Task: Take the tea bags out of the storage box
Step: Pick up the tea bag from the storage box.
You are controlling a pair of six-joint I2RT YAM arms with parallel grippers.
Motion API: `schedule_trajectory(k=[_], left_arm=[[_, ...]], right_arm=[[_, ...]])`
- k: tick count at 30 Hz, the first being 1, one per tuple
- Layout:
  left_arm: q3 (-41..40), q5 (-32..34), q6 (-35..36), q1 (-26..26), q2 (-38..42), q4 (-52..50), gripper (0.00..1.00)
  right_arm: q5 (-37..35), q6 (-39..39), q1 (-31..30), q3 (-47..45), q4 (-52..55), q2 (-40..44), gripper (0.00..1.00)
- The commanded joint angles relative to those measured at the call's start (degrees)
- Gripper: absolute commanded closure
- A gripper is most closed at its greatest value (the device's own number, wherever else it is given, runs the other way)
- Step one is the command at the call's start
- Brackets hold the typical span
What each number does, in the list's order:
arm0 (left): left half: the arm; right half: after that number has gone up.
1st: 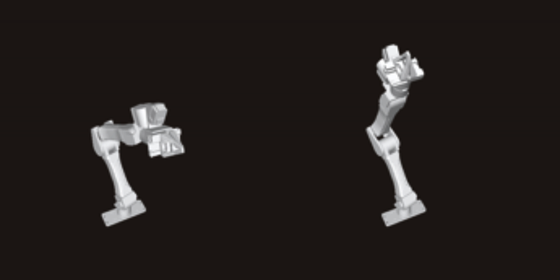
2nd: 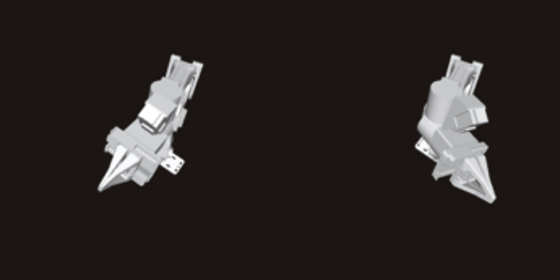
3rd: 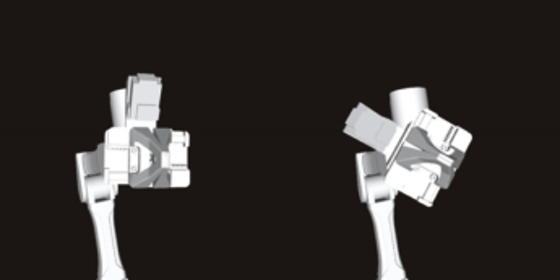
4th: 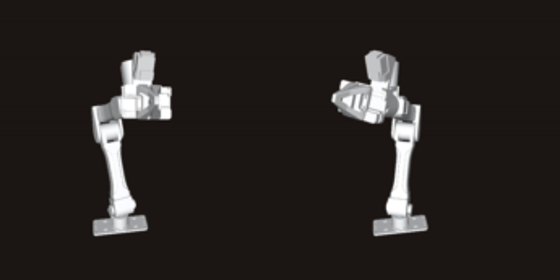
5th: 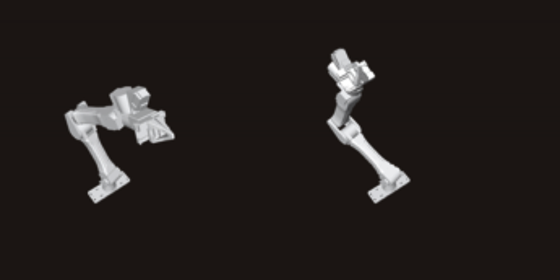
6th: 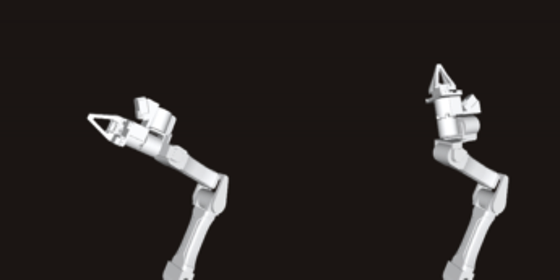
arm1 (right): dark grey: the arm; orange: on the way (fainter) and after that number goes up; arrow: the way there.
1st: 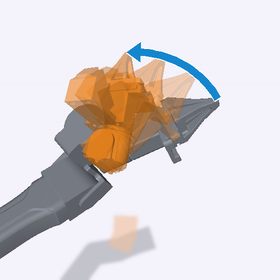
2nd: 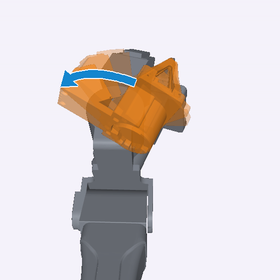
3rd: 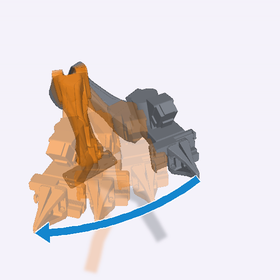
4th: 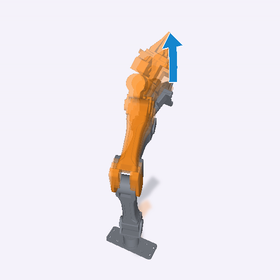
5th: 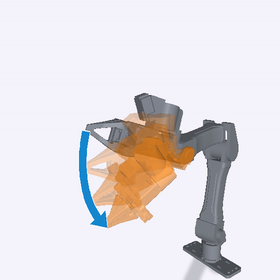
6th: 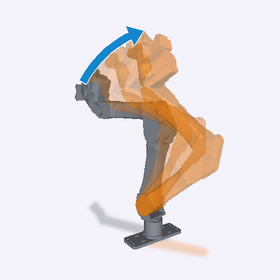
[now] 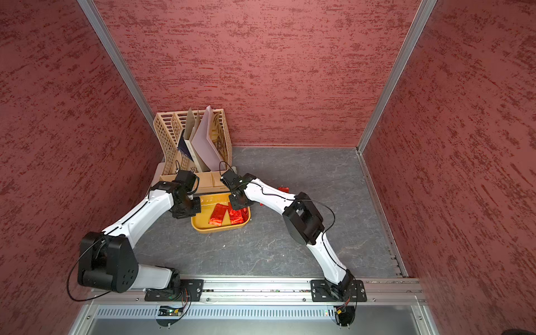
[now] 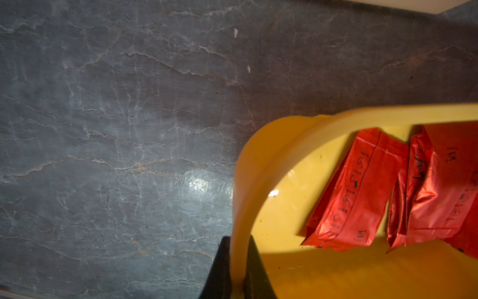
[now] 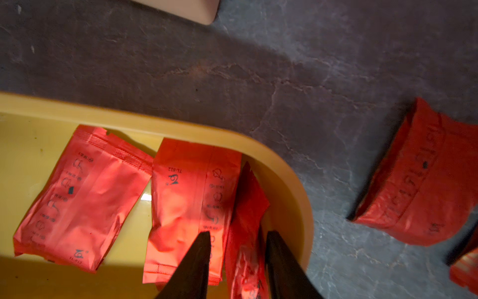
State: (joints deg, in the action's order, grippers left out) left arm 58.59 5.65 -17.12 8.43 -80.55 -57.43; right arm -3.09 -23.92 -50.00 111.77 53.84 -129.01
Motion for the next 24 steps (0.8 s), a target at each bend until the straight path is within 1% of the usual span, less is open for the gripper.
schedule_trajectory(k=[1, 10, 13, 20, 24], left_arm=[[-0.2, 0.5, -0.1, 0.3, 0.1, 0.2, 1.0], [-0.2, 0.4, -0.1, 0.3, 0.0, 0.2, 1.0], [-0.3, 0.5, -0.1, 0.4, 0.0, 0.2, 1.0], [-0.2, 0.4, 0.0, 0.4, -0.1, 0.2, 1.0], [-0.2, 0.4, -0.1, 0.4, -0.1, 0.2, 1.0]], right_arm=[[-1.6, -1.3, -0.9, 1.3, 2.5, -1.4, 0.62], [-0.8, -1.5, -2.2, 1.9, 3.9, -2.5, 0.63], [-0.7, -1.5, -2.3, 1.9, 4.1, -2.9, 0.66], [-2.5, -1.5, -2.2, 2.4, 5.3, -4.4, 0.67], [-1.5, -1.6, -2.2, 2.6, 5.3, -4.6, 0.71]])
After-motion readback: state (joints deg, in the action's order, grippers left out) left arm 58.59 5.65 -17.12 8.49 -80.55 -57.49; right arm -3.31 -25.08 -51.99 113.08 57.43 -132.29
